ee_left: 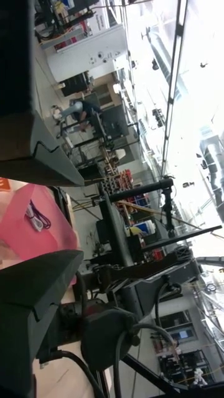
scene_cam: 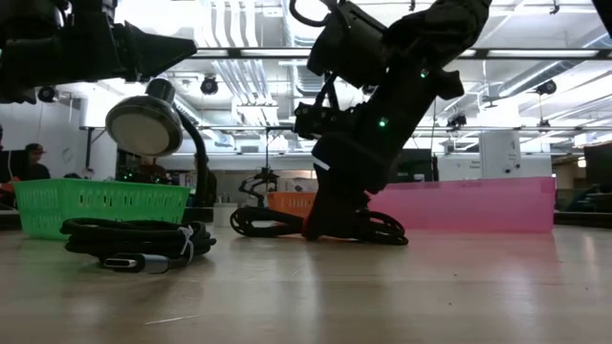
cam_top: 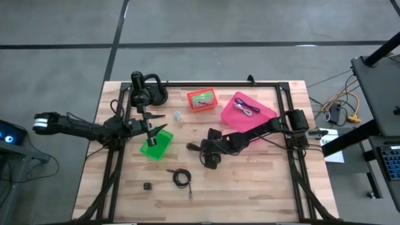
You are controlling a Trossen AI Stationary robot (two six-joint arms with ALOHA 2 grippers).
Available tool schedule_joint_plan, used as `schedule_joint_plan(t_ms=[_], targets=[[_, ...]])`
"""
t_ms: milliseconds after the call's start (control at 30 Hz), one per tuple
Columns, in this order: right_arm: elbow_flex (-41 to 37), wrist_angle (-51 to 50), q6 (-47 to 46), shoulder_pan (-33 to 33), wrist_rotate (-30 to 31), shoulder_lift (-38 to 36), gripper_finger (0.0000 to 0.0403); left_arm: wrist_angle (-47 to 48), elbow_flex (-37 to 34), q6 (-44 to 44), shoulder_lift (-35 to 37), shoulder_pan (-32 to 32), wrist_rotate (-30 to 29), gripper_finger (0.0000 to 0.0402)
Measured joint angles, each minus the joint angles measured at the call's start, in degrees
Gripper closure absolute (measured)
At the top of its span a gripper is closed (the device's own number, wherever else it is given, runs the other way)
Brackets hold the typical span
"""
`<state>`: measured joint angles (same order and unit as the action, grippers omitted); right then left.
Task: Pick and place items into bin
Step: Put the top black charger cable into the pink bin
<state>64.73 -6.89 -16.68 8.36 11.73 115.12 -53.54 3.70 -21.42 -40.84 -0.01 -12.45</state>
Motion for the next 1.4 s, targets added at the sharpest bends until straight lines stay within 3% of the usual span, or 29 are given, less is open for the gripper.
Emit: schedule_joint_plan(t_ms=[400,1000,1067,1400], targets=[[-0.1,-1.7,0.3,0.0,-0.4,-0.4,0.0182,0.0,0.0,0.0,0.0,0.0,0.0,0.0240],[-0.4,-3.7,3.1,-0.2,-2.3,-1.9,0.0364,0.0,0.0,0.0,0.0,0.0,0.0,0.0240],[-0.5,-5.0,3.8,-0.2,-2.1,-2.8,0.0370,0.0,0.0,0.0,0.0,0.0,0.0,0.0240],[-0.5,-19.4,-1.6,-0.2,13.9,-10.3,0.0370,0.0,0.0,0.0,0.0,0.0,0.0,0.0240]])
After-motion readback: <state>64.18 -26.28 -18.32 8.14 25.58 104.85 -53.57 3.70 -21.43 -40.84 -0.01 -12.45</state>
